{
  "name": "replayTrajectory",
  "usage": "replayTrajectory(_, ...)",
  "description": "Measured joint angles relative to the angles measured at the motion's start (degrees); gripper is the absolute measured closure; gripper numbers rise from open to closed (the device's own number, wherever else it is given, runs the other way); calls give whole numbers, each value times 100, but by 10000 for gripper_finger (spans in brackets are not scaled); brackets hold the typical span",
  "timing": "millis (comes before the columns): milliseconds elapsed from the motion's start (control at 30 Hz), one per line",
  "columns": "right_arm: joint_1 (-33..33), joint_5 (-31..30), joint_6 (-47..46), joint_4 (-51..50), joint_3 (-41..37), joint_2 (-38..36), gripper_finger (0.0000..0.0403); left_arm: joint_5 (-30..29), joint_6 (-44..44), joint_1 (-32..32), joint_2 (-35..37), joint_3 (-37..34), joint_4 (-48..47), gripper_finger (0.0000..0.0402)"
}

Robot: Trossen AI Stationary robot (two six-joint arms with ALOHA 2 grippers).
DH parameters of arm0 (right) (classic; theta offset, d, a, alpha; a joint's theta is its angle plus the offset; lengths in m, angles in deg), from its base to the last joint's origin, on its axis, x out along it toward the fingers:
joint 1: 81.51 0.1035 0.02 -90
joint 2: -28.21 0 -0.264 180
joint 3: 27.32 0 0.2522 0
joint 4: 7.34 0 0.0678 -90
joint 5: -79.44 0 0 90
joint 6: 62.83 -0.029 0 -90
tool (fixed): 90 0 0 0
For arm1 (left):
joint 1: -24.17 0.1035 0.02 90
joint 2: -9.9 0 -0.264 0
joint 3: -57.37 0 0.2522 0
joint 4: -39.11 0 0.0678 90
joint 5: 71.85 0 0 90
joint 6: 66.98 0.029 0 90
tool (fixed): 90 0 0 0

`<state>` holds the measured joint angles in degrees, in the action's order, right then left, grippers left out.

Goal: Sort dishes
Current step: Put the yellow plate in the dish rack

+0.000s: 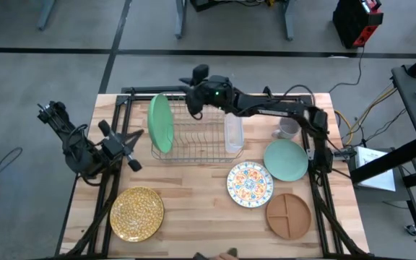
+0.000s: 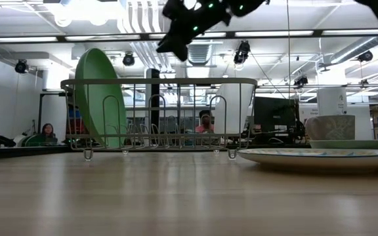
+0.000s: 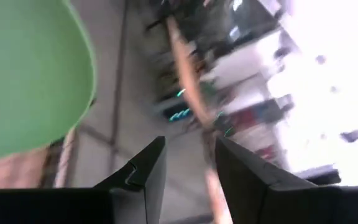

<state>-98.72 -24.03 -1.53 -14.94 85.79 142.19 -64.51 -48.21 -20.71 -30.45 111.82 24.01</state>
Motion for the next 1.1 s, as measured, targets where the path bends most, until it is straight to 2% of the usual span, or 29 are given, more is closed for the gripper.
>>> replayTrajectory(100, -17, 292, -733, -1192, 0, -401, 283, 800, 25, 0, -98, 0, -9, 401)
replayTrajectory(167, -46, 685, -1268, -1996, -2, -683, 288, 1068, 29, 0, -161, 0, -1, 401)
replayTrajectory(333, -101, 1840, -2493, -3387, -29, -1399, 304, 1125, 66, 16, -245, 1, -6, 401)
replayTrajectory(433, -114, 2225, -2877, -3947, -183, -1735, 315, 1148, 15, 52, -307, 82, 20, 401)
replayTrajectory(733, -57, 2384, -3642, -4436, -1192, -2736, 343, 1261, 181, 96, -646, 179, -3, 401)
replayTrajectory(800, 2, 2442, -3858, -4416, -1482, -2949, 347, 1609, 202, 128, -703, 181, -21, 401)
replayTrajectory(933, 126, 2429, -4251, -4316, -2093, -3335, 352, 2714, 424, 149, -753, 181, -221, 401)
replayTrajectory(1100, 383, 2408, -4534, -4314, -2681, -3792, 353, 2821, 463, 153, -730, 183, -209, 401)
